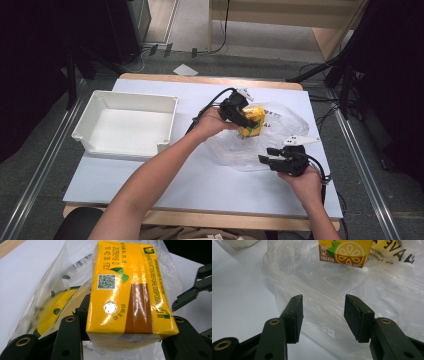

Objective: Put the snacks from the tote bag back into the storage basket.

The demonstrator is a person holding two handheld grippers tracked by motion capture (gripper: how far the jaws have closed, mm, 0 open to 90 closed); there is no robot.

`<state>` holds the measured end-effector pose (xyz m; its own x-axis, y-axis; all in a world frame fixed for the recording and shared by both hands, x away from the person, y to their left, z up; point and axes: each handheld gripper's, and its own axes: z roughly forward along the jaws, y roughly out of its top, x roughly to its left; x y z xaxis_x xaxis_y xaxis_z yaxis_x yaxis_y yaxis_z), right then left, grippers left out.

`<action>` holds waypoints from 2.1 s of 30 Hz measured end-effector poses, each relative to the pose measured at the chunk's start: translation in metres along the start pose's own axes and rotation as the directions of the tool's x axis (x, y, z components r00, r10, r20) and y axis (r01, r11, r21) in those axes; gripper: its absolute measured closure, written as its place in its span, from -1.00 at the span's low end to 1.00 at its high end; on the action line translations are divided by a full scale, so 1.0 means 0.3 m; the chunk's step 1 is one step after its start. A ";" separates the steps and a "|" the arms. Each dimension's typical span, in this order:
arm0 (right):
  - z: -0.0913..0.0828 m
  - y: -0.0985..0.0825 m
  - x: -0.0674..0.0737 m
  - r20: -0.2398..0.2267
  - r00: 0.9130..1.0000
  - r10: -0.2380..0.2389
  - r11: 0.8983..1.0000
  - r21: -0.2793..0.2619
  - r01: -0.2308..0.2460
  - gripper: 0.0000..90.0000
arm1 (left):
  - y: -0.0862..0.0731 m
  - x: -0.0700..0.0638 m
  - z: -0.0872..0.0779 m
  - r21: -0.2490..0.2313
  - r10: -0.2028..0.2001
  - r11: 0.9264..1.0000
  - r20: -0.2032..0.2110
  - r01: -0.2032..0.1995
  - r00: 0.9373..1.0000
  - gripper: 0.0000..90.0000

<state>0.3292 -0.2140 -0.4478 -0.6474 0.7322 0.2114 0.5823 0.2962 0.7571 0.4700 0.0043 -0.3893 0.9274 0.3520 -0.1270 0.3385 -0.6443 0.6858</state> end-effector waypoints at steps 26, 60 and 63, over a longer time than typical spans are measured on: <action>-0.002 0.042 0.073 -0.002 0.999 -0.032 0.999 -0.029 0.032 0.14 | -0.063 -0.079 -0.223 -0.032 -0.055 0.998 0.023 0.055 0.998 0.16; 0.013 0.037 0.080 -0.019 0.999 -0.027 0.999 -0.023 0.027 0.13 | -0.175 -0.060 -0.378 -0.040 -0.080 0.996 0.015 0.081 0.997 0.16; 0.015 0.035 0.080 -0.020 0.999 -0.030 0.999 -0.021 0.029 0.13 | -0.185 -0.056 -0.382 -0.031 -0.080 0.996 0.012 0.080 0.997 0.16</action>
<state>0.3220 -0.1905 -0.4374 -0.6741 0.7106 0.2014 0.5527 0.3043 0.7759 0.4172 0.1120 -0.3431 0.8991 0.3944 -0.1898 0.4067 -0.5923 0.6955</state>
